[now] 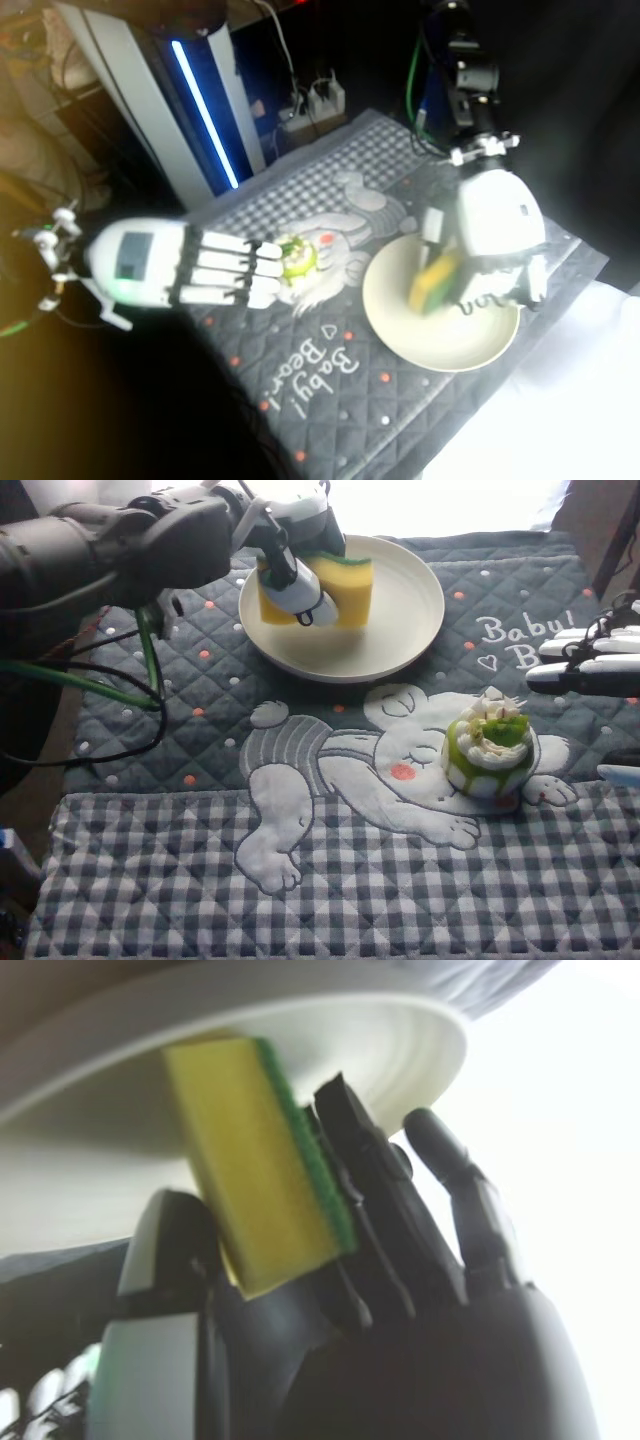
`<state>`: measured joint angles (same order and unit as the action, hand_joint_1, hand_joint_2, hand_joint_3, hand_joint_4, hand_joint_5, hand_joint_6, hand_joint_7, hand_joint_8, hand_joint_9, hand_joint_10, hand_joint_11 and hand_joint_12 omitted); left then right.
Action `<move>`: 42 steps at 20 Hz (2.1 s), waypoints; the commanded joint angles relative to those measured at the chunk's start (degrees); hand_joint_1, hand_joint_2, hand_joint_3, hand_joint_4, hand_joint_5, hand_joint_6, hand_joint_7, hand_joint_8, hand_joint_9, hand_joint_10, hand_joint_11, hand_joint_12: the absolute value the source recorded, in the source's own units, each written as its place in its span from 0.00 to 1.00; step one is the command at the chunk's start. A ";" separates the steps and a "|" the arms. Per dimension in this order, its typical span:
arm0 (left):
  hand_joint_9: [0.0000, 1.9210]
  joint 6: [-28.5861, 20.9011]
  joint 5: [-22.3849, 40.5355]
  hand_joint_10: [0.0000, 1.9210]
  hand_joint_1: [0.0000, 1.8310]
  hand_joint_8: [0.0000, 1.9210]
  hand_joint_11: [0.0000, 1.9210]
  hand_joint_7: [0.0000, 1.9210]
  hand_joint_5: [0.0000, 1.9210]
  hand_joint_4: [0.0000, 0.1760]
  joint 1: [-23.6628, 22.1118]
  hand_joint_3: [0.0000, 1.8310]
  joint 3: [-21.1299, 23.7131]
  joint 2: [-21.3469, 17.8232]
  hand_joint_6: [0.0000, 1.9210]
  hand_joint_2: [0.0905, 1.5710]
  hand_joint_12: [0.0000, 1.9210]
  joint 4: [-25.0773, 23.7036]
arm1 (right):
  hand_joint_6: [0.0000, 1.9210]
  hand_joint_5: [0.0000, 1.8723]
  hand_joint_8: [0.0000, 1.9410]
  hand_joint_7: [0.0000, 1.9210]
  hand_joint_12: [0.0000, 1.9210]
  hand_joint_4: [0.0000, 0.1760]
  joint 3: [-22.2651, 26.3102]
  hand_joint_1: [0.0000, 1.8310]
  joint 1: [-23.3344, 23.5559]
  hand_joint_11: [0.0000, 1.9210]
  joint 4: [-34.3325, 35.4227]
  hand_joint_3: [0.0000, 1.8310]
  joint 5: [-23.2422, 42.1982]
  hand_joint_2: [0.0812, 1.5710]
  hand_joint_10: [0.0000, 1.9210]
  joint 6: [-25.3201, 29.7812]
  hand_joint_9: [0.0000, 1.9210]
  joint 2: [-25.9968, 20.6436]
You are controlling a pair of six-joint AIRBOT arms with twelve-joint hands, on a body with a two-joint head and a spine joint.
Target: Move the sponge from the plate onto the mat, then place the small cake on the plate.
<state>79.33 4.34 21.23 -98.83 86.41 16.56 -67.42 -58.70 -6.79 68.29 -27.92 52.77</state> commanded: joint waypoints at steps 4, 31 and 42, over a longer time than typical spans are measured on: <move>0.55 5.96 11.39 0.37 0.70 0.49 0.32 0.59 0.53 0.00 -3.04 0.00 11.68 -9.10 0.36 0.67 0.70 -2.16 | 0.00 0.28 0.00 0.20 0.52 0.00 0.00 0.51 0.59 0.01 1.65 0.00 6.64 0.76 0.00 1.18 0.20 -0.15; 0.19 -21.74 36.30 0.21 0.34 0.02 0.00 0.27 0.22 0.26 21.44 0.00 40.50 -33.66 0.00 0.47 0.66 -19.42 | 0.00 0.26 0.00 0.20 0.35 0.14 -2.33 0.37 1.84 0.09 5.75 0.00 6.69 0.78 0.00 1.33 0.22 2.49; 0.00 -17.98 58.05 0.00 0.33 0.00 0.00 0.00 0.01 0.85 30.25 0.00 46.75 -38.86 0.00 0.45 0.00 -7.21 | 0.00 0.23 0.00 0.18 0.23 0.41 -6.18 0.48 11.35 0.12 -0.36 0.00 5.13 0.69 0.00 4.05 0.17 9.29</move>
<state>61.52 54.24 52.31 -51.94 47.66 8.62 -73.47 -47.99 -8.97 67.33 -24.16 62.33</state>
